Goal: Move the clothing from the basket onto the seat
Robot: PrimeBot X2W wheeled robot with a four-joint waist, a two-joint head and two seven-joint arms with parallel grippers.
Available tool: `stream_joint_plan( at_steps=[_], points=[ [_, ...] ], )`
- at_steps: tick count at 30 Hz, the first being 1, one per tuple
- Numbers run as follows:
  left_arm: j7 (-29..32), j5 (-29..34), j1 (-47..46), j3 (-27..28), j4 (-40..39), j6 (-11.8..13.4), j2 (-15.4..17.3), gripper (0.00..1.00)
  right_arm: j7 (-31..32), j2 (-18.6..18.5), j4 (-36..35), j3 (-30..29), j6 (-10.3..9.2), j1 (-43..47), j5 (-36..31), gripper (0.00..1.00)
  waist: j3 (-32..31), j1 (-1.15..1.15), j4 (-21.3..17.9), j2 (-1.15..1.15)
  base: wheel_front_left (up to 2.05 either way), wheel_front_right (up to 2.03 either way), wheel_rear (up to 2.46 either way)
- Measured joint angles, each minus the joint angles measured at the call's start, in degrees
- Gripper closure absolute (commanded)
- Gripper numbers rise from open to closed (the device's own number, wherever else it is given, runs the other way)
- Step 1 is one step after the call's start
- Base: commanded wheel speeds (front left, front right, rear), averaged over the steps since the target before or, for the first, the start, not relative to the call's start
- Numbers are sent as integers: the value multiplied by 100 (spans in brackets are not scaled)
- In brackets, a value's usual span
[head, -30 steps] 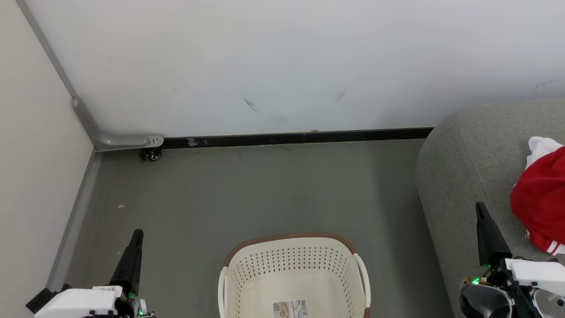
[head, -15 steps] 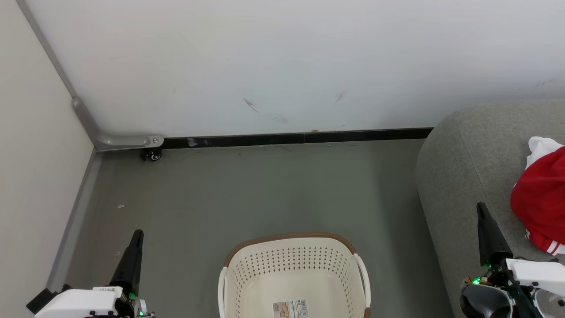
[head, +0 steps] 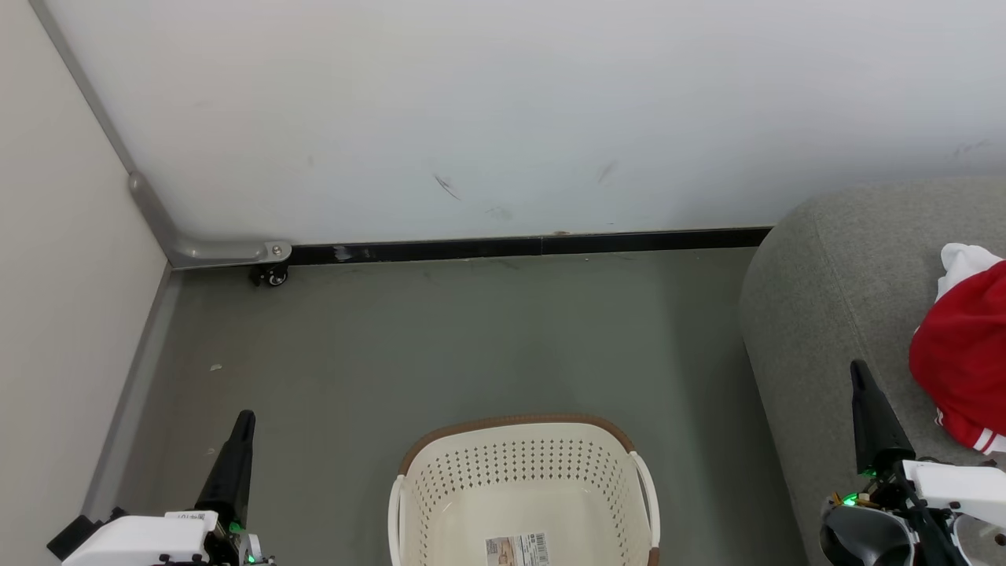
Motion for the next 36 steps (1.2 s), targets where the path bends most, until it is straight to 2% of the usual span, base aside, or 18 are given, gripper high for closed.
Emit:
stream_joint_plan(
  at_steps=[36],
  points=[
    [23, 0, -11, 19, 32, -5, -10, 100, 48, 11, 4, -37, 0, -2, -2, 100, -1, 0, 0, 0, 0, 0, 0]
  ],
)
